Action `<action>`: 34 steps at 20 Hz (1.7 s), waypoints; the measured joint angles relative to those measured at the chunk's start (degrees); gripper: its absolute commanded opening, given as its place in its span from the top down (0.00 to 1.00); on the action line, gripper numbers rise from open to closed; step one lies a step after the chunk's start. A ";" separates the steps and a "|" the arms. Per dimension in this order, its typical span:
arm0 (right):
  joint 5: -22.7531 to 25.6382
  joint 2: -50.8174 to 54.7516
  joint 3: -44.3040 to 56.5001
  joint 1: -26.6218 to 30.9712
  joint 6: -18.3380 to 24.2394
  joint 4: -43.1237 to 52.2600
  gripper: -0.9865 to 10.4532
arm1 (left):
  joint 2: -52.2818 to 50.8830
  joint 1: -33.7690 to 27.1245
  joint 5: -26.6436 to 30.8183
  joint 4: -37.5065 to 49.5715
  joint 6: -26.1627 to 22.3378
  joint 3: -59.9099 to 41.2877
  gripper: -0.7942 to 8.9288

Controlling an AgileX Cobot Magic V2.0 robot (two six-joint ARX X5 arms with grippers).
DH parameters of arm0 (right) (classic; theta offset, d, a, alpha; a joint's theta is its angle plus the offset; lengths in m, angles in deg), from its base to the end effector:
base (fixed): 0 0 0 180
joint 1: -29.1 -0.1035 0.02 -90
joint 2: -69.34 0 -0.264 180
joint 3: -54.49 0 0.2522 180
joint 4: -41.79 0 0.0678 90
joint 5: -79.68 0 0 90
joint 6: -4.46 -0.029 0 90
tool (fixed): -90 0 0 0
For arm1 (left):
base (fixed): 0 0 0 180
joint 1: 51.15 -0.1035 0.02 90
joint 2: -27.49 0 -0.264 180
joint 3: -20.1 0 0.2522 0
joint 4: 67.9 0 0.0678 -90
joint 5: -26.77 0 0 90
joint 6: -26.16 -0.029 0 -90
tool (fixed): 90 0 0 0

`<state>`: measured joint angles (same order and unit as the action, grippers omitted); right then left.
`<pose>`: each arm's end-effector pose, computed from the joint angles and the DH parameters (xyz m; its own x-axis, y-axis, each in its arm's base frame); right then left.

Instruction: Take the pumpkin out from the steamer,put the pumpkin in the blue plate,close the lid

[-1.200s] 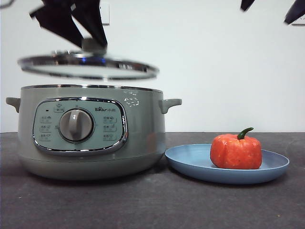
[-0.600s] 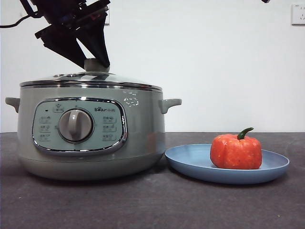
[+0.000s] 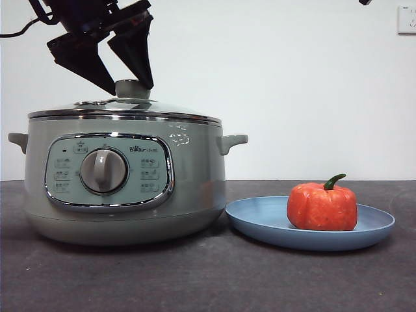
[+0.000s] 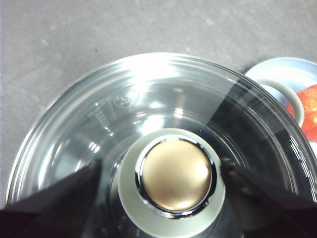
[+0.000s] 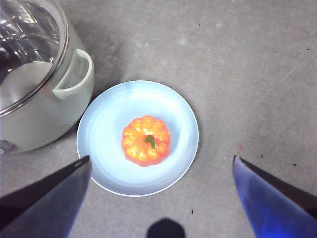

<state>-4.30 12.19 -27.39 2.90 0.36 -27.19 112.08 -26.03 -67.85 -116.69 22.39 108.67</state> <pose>0.1584 0.0746 0.3634 0.6855 0.2204 -0.6939 -0.3260 0.9451 -0.0218 0.2845 -0.1360 0.3157 0.6061 -0.3731 -0.7025 0.5158 0.8566 -0.0100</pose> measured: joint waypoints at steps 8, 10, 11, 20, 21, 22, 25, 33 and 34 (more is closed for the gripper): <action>-0.02 1.22 0.00 0.00 -0.46 4.72 0.82 | -6.56 0.17 -1.60 -6.10 1.88 0.00 0.93; -0.02 2.12 0.00 0.00 -0.66 7.96 0.93 | -9.62 0.50 -1.66 -6.84 1.90 0.00 0.93; -0.02 2.58 0.00 0.00 -0.66 9.35 0.93 | -11.26 0.70 -1.62 -6.86 1.90 0.00 0.93; 0.15 19.19 21.11 -0.04 -0.81 29.44 0.93 | -33.86 1.42 3.52 7.21 4.26 -21.29 0.93; 0.15 21.59 24.55 -0.07 -1.14 31.50 0.93 | -37.57 1.42 4.24 9.35 5.18 -25.51 0.93; 0.17 23.43 27.04 -0.07 -1.49 32.72 0.93 | -40.57 1.44 4.48 10.88 5.70 -28.63 0.93; 0.22 26.82 31.45 -0.09 -3.10 31.80 0.93 | -48.02 1.44 4.76 12.22 6.49 -35.54 0.93; 3.67 26.80 31.67 -0.07 -4.74 25.99 0.93 | -51.25 1.44 5.81 11.34 6.84 -36.98 0.92; 3.72 26.80 31.67 -0.07 -4.74 25.38 0.93 | -50.90 1.44 5.81 11.34 6.84 -36.98 0.92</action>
<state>-0.58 38.99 4.28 2.83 -4.38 -1.81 61.18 -24.58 -62.04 -105.34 29.23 71.69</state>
